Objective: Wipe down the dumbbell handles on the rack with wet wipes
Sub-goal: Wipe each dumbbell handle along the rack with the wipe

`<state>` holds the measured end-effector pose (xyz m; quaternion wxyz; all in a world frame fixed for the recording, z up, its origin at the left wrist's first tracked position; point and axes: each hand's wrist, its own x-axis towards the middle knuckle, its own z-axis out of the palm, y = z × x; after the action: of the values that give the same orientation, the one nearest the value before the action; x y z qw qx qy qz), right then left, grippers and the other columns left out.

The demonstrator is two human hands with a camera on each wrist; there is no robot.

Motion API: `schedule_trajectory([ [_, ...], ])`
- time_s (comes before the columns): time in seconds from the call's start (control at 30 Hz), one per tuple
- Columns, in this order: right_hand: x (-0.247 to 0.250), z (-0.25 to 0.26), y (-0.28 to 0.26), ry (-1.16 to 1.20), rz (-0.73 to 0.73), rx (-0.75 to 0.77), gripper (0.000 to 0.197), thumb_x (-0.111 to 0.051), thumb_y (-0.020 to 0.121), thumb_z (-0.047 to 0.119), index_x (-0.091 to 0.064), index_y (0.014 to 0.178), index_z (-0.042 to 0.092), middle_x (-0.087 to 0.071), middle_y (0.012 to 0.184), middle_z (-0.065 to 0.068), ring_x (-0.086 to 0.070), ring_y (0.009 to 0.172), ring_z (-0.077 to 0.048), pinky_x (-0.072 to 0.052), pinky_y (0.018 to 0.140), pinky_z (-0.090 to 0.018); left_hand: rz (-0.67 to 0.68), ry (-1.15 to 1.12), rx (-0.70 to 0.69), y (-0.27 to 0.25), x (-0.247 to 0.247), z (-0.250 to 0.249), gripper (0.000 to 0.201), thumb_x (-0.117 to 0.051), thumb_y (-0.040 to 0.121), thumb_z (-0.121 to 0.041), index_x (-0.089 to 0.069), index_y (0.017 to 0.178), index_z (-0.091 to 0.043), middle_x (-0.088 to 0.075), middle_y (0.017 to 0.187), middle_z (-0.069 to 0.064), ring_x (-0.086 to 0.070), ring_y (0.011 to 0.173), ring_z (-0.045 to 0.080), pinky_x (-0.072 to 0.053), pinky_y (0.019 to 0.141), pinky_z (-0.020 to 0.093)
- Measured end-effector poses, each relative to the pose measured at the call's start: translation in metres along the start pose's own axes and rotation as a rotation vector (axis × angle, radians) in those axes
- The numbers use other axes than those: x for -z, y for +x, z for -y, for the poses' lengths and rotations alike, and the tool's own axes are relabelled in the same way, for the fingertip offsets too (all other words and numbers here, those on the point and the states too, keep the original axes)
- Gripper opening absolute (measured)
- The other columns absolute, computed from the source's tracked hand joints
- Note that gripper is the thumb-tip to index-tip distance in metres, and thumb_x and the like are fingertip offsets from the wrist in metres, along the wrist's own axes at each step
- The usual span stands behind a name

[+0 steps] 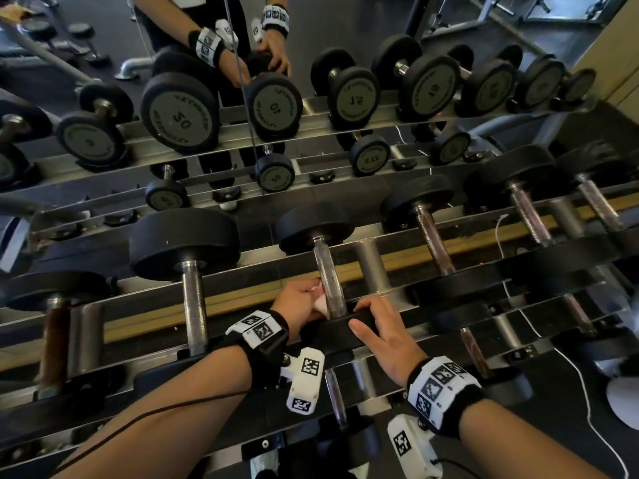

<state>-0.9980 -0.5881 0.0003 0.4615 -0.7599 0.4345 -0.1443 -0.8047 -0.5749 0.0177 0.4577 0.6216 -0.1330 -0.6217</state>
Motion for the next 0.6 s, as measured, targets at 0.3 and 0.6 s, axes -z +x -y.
schedule_trajectory([
  [0.3,0.000,0.003,0.000,0.028,0.019,-0.031,0.035,-0.042,0.081,0.075,-0.043,0.106,0.051,-0.038,0.106,0.034,-0.041,0.106,0.008,-0.041,0.087,-0.019,-0.071,-0.125,-0.084,0.000,0.002,-0.021,0.032,-0.049,0.102,-0.007,-0.056,0.133,-0.003,-0.064,0.125,0.020,-0.065,0.109,0.030,-0.057,0.077,0.033],
  [0.6,0.002,0.004,0.000,-0.005,0.012,-0.009,0.038,-0.044,0.085,0.069,-0.045,0.110,0.039,-0.044,0.109,0.017,-0.045,0.106,-0.002,-0.041,0.089,-0.023,0.017,0.008,-0.037,-0.010,0.007,-0.007,0.023,-0.049,0.102,-0.008,-0.066,0.117,-0.008,-0.072,0.101,0.012,-0.070,0.088,0.020,-0.061,0.071,0.030],
])
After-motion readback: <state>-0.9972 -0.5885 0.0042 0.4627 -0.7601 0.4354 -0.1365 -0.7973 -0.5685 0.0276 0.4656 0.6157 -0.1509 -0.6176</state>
